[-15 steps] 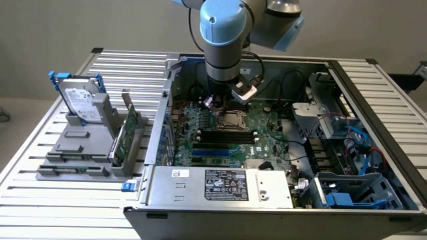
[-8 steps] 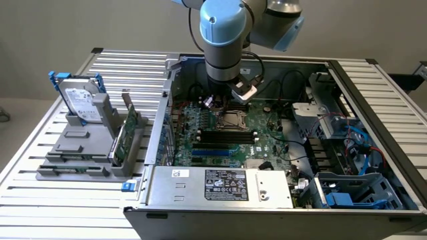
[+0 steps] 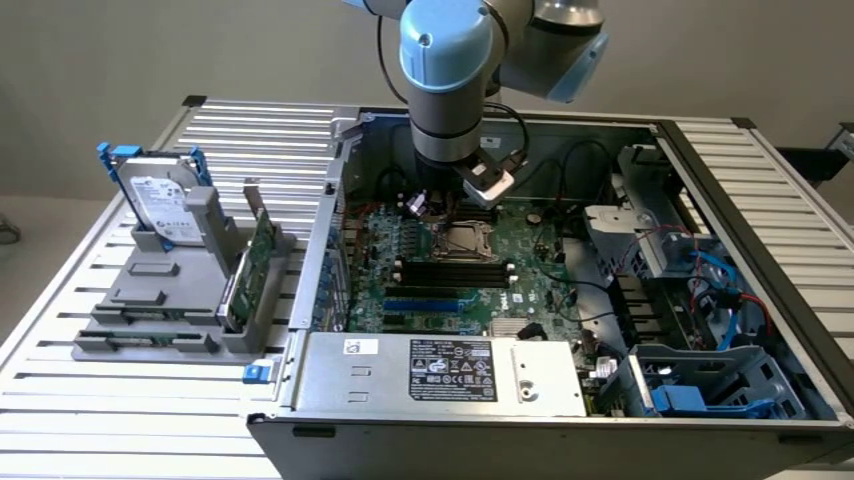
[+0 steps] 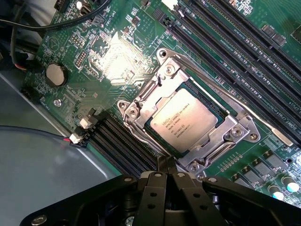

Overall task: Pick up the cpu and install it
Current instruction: 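Install the first cpu locking lever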

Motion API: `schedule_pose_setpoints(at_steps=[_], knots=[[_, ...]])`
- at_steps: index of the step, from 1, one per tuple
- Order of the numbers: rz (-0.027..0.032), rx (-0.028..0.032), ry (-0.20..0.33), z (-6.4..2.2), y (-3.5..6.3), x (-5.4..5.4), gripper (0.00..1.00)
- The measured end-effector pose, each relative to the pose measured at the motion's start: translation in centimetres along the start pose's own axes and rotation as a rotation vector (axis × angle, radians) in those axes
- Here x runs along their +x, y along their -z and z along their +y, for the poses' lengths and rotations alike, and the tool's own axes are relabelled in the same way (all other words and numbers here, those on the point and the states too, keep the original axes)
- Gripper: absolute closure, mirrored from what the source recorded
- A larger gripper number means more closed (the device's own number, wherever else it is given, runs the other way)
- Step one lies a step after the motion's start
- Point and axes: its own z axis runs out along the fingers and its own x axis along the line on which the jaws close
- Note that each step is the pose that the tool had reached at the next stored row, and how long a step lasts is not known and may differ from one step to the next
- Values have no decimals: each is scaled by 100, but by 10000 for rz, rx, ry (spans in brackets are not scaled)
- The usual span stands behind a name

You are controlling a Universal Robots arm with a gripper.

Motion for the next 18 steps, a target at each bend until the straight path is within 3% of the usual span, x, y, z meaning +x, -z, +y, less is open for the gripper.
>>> schedule_pose_setpoints(at_steps=[18], knots=[[0,0,0,0,0,0,89]])
